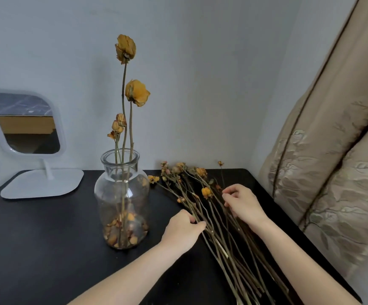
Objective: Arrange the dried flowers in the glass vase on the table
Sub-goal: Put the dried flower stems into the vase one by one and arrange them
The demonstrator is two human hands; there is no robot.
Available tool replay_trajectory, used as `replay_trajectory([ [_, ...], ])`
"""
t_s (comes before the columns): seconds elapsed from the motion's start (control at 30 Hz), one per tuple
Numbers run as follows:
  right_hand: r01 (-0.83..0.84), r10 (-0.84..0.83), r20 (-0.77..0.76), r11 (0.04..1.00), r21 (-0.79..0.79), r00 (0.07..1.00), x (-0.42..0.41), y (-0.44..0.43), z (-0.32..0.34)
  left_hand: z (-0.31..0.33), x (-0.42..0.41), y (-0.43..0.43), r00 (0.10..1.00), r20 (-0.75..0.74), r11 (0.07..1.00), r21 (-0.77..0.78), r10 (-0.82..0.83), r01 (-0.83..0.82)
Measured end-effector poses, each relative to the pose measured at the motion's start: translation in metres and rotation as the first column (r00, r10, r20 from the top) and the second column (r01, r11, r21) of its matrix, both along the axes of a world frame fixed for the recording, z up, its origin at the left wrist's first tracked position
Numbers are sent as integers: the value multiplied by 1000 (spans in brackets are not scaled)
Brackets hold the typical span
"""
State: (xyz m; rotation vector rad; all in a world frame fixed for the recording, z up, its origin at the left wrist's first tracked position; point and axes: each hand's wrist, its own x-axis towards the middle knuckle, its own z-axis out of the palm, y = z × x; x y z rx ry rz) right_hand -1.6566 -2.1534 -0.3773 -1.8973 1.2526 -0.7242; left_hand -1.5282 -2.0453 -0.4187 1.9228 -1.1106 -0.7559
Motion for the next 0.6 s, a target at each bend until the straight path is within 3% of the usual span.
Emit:
replay_trajectory([
  [0.27, -49, 28, -302, 997, -64, 953, -23, -23, -19, -6, 0, -33, 989, 97, 991, 72, 108, -115],
  [0.6, -92, 29, -370, 984, -155, 929, -1, -20, -20, -10, 8, -37, 992, 14, 988, 96, 123, -124],
])
